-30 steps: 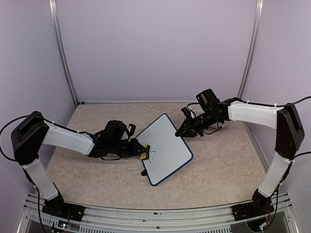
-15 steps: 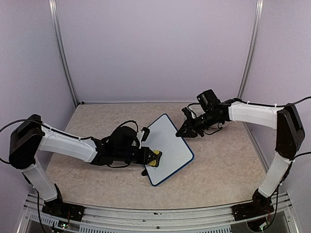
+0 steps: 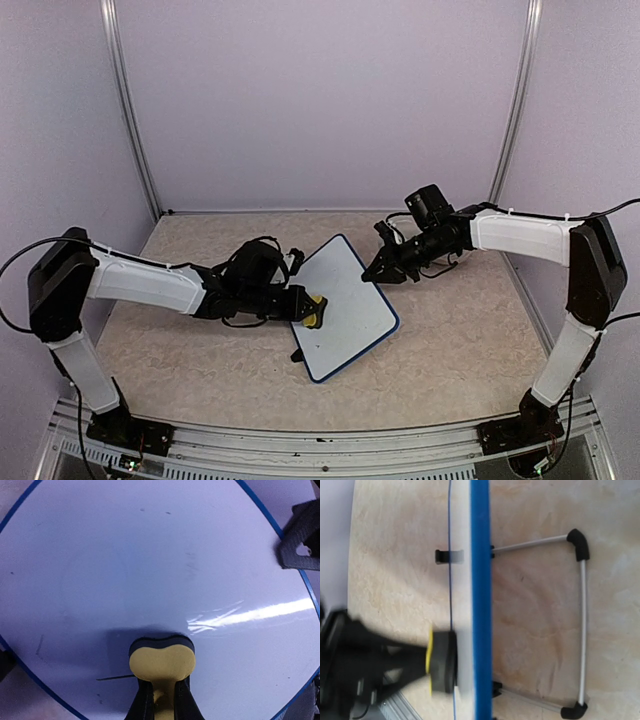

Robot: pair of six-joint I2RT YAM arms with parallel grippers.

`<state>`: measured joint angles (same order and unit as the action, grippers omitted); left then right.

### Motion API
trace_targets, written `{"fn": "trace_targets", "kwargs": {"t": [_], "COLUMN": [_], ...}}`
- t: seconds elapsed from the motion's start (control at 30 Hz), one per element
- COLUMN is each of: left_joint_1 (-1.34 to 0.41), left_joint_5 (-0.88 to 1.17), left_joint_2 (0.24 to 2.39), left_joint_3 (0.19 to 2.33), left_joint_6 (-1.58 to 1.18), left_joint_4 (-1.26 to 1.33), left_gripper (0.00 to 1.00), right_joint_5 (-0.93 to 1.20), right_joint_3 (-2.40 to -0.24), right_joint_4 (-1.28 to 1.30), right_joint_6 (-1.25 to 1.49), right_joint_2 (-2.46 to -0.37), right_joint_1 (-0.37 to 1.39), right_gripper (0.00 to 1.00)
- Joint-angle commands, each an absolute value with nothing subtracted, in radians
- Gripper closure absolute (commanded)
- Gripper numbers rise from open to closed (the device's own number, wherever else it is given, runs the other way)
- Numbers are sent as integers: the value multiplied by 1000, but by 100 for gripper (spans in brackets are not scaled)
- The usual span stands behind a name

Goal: Erase the whiteboard

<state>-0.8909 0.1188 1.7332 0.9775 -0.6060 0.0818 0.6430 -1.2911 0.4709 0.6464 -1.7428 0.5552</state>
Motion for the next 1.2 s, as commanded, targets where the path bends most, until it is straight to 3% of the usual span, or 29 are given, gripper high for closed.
{"fn": "trace_targets", "kwargs": {"t": [0.0, 0.27, 0.47, 0.73, 1.17], "left_joint_1": [-787, -805, -883, -730, -574], "left_joint_5": [76, 97, 105, 83, 177], "left_joint_2": [1814, 1798, 1830, 1894, 1992], "left_joint_3": [884, 910, 1101, 1137, 1179], "left_joint_6": [-620, -560, -552, -760, -772], "left_joint_4": [-8, -9, -75, -105, -100], "left_gripper": [100, 100, 100, 100, 100], "right_joint_5": [652, 652, 654, 649, 644], "right_joint_3": [-1272, -1275, -1278, -1299, -1302], "right_joint_4": [521, 524, 517, 527, 525], "right_joint_6": [622, 611, 611, 604, 609], "right_joint_2": [-1758, -1755, -1758, -1769, -1780], "right_joint_1": [577, 577, 577, 578, 577], "right_gripper": [100, 100, 100, 100, 100]}}
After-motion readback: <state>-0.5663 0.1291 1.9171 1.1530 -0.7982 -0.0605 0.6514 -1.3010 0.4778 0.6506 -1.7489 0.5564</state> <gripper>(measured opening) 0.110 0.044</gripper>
